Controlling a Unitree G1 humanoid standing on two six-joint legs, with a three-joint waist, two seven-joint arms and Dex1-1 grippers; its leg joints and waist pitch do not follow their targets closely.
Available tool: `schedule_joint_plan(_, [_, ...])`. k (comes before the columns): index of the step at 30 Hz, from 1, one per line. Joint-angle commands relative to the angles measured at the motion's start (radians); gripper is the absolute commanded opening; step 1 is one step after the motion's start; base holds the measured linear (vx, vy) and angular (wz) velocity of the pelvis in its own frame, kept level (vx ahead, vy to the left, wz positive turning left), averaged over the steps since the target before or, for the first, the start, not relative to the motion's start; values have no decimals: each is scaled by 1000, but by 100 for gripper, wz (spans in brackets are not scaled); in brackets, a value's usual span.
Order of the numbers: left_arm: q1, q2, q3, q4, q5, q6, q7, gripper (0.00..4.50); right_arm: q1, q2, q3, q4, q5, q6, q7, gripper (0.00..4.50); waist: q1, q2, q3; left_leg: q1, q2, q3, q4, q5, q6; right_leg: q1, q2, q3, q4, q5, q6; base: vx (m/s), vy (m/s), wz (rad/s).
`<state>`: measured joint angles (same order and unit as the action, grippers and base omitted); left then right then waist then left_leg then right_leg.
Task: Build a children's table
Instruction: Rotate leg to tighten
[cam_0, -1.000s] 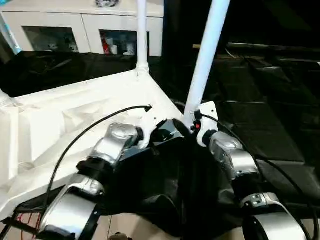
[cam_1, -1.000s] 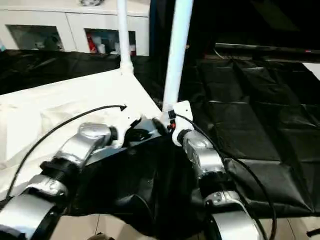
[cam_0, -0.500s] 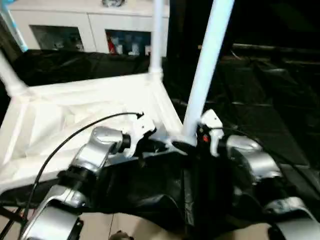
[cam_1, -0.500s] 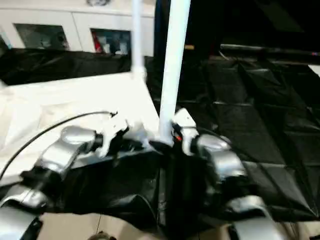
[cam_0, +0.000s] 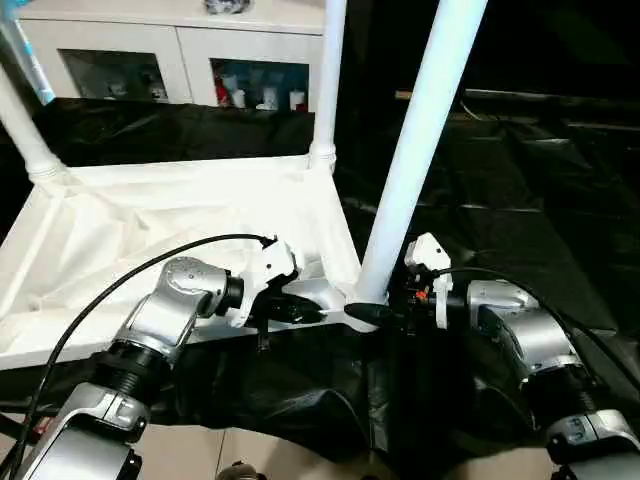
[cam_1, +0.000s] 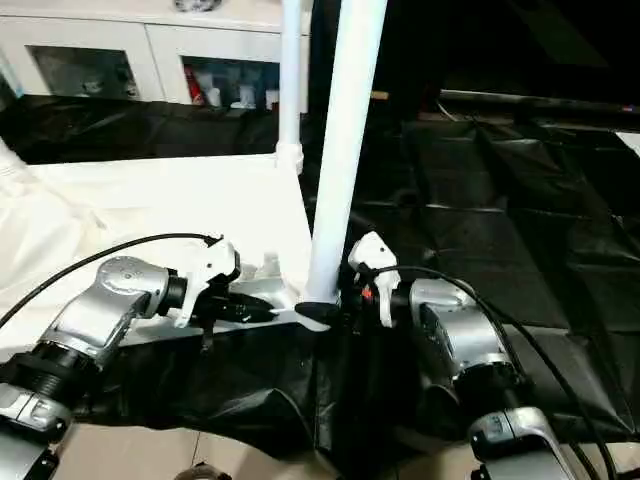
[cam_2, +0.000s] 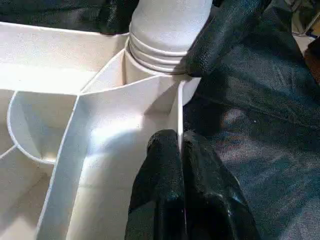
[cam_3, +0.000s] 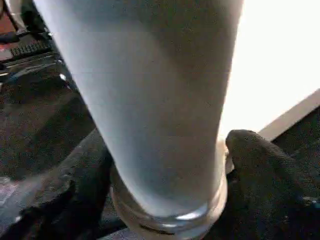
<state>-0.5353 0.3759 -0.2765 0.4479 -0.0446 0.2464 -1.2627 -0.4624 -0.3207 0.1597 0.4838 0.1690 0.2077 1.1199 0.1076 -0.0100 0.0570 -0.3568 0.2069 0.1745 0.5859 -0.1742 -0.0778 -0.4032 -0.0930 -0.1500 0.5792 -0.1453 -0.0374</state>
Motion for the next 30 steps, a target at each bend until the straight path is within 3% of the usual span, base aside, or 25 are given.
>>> schedule_joint_plan(1, [-19,-34,-11,-51,-37,-19,-19,0,6,22,16,-12,16,9,-5,343,0,-8,-73,5,32,-6,-63,-203,56,58,-71,65,-74,-388,-110,0,0,0])
schedule_joint_plan(5, [-43,-60,6,-13,-22,-15,54,0,-1,54,-5,17,2,5,-86,299,1,-7,-72,7,32,-6,-64,-209,47,56,-71,66,-76,-399,-106,0,0,0])
schedule_joint_plan(7, [-47,-64,10,-7,-20,-14,66,0,-3,60,-9,23,-1,4,-103,299,0,-8,-72,9,31,-6,-64,-216,42,56,-72,65,-79,-412,-103,0,0,0])
schedule_joint_plan(8, [-72,-91,26,28,-11,-14,126,0,-27,97,-35,86,-29,-8,-231,280,0,-7,-73,8,30,-8,-63,-214,39,58,-73,64,-79,-416,-99,0,0,0])
schedule_joint_plan(9, [-78,-98,30,36,-9,-14,140,0,-34,107,-42,101,-36,-11,-263,280,-5,-6,-69,10,28,-7,-64,-223,33,51,-71,63,-83,-437,-95,0,0,0])
schedule_joint_plan(11, [-114,-142,48,83,3,-13,226,0,-64,160,-84,170,-37,-11,-401,271,-9,-7,-72,10,26,-10,-63,-225,17,57,-73,59,-85,-454,-86,0,0,0])
schedule_joint_plan(15, [-166,-206,68,150,22,-6,361,0,-98,229,-125,229,-35,-8,-563,268,-18,-5,-77,5,26,-8,-62,-187,26,58,-71,64,-76,-375,-104,0,0,0])
schedule_joint_plan(18, [-196,-241,85,193,31,-3,449,0,-122,266,-145,271,-45,-11,-688,268,-16,-4,-80,3,26,-7,-61,-164,37,62,-72,66,-68,-319,-121,0,0,0])
schedule_joint_plan(20, [-222,-269,101,233,39,-12,521,0,-148,300,-165,315,-61,-38,-792,268,-18,-3,-79,4,26,-6,-62,-161,34,60,-71,66,-69,-316,-125,0,0,0])
schedule_joint_plan(25, [-229,-278,104,247,38,-28,530,0,-165,334,-170,328,-62,-73,-808,268,-20,-3,-79,3,25,-5,-62,-181,38,61,-72,66,-70,-321,-125,0,0,0])
schedule_joint_plan(27, [-218,-268,96,234,37,-45,499,0,-161,336,-163,311,-53,-91,-752,337,-19,-3,-79,3,26,-5,-62,-178,46,62,-71,66,-68,-304,-130,0,0,0])
schedule_joint_plan(30, [-204,-257,86,216,31,-61,458,0,-159,328,-161,293,-36,-94,-700,357,-19,-7,-79,1,25,-5,-62,-179,53,65,-71,66,-68,-303,-132,0,0,0])
